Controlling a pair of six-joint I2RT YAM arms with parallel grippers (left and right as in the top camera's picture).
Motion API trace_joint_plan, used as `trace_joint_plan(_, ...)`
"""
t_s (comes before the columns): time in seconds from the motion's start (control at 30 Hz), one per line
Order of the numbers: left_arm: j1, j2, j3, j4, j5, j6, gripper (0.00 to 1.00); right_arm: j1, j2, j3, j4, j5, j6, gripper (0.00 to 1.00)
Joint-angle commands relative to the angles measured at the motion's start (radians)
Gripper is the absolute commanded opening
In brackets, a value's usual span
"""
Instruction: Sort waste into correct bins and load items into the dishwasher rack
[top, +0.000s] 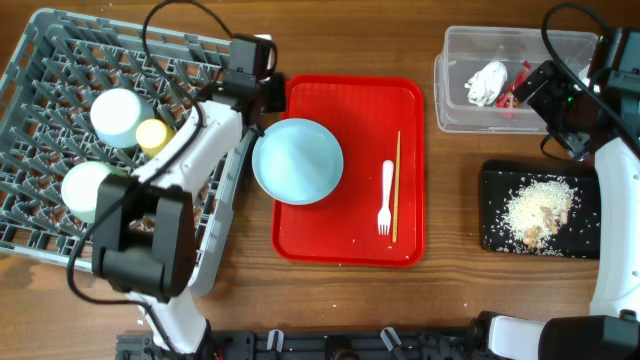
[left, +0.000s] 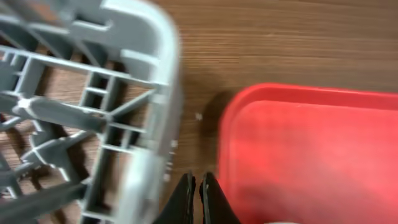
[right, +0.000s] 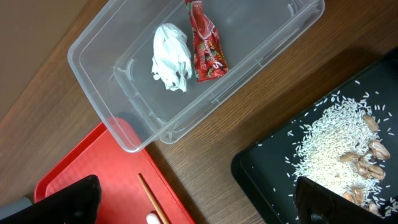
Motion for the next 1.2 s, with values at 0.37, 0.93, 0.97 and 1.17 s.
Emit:
trace_joint_plan(0.37, 0.049, 0.006, -0.008, 0.078, 0.012, 0.019, 0.07, -0.001, -0.012, 0.007, 0.002, 0.021, -0.019, 1.0)
trace_joint_plan(0.93, 0.074, -0.005, -0.008, 0.123, -0.105, 0.021, 0.06, -0.001, -0.012, 0.007, 0.002, 0.021, -0.019, 1.0)
trace_joint_plan(0.97, 0.074, -0.005, -0.008, 0.122, -0.1, 0.021, 0.09, -0.001, -0.012, 0.007, 0.002, 0.021, -0.019, 1.0)
trace_joint_plan(1.17, 0.054, -0.042, -0.008, 0.103, 0.014, 0.02, 0.23, -0.001, -0.012, 0.007, 0.002, 0.021, -0.019, 1.0)
